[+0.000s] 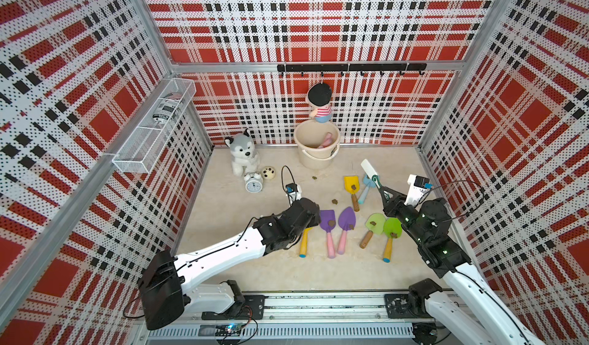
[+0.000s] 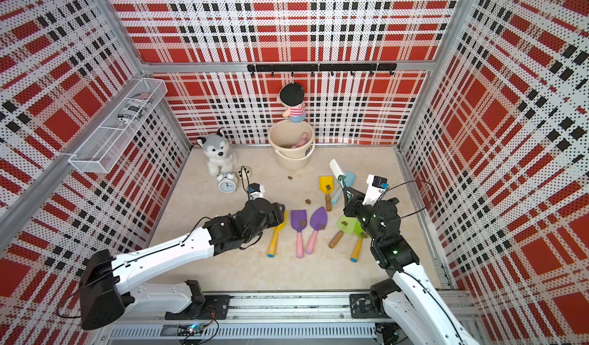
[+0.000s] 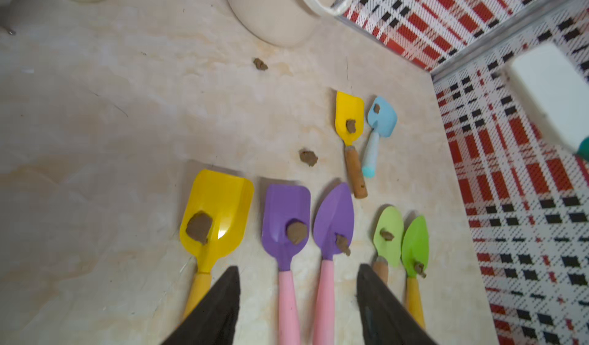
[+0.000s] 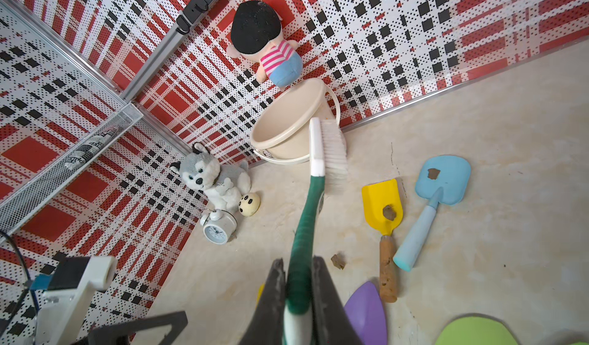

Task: Brush the soil off the hand trowel and place it into the bucket
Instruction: Pick up the hand trowel from the center of the board.

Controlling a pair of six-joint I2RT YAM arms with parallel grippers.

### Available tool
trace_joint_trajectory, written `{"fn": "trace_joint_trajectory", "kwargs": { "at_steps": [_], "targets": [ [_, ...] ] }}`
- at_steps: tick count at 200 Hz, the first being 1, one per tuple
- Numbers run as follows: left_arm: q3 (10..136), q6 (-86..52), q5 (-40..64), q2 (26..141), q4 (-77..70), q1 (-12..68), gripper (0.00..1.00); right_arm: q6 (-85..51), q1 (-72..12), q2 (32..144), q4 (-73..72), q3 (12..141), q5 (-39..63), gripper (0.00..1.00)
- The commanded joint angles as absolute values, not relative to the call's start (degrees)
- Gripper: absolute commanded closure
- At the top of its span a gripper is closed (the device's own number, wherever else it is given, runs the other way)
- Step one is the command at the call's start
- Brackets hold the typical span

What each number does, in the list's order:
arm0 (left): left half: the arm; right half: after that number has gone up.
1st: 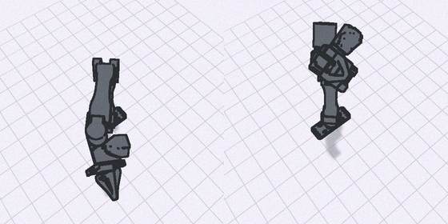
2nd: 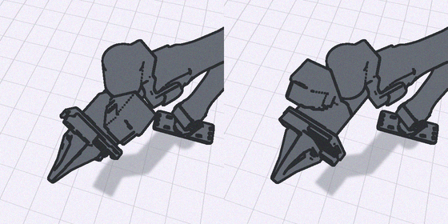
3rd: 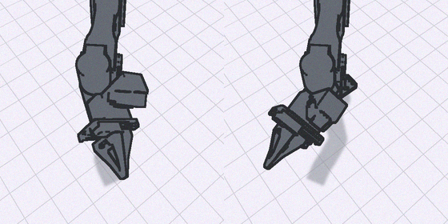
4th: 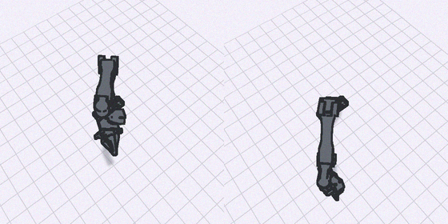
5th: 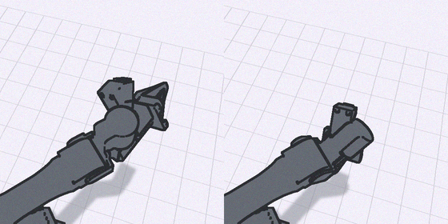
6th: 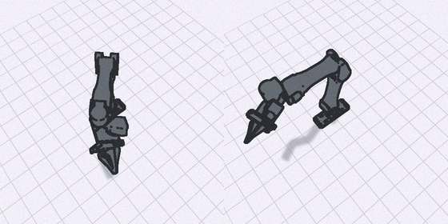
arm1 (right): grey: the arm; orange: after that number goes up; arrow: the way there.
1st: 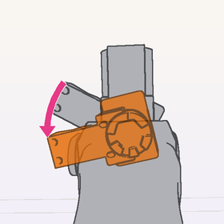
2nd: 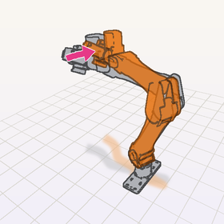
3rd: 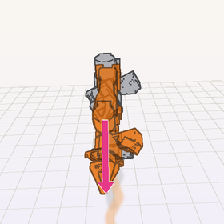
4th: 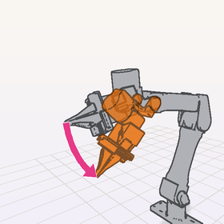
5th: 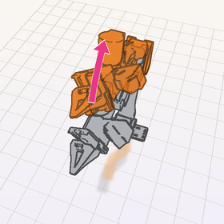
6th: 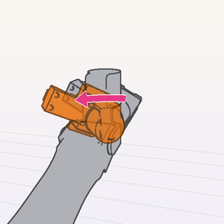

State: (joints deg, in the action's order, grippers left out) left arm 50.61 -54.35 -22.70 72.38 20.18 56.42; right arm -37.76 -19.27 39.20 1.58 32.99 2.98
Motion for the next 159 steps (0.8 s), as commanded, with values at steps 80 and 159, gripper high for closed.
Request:
{"fn": "trace_joint_trajectory", "kwargs": {
  "at_steps": [80,159],
  "targets": [
    [37.12,-55.31,-19.22,76.55,20.57,56.95,0.41,-38.8,-18.9,39.39,-0.02,34.89,4.48,1.0],
    [37.83,-53.85,-17.92,84.49,18.32,58.3,0.42,-38.37,-18.94,37.21,2.18,35.31,3.54,1.0]
  ]
}}
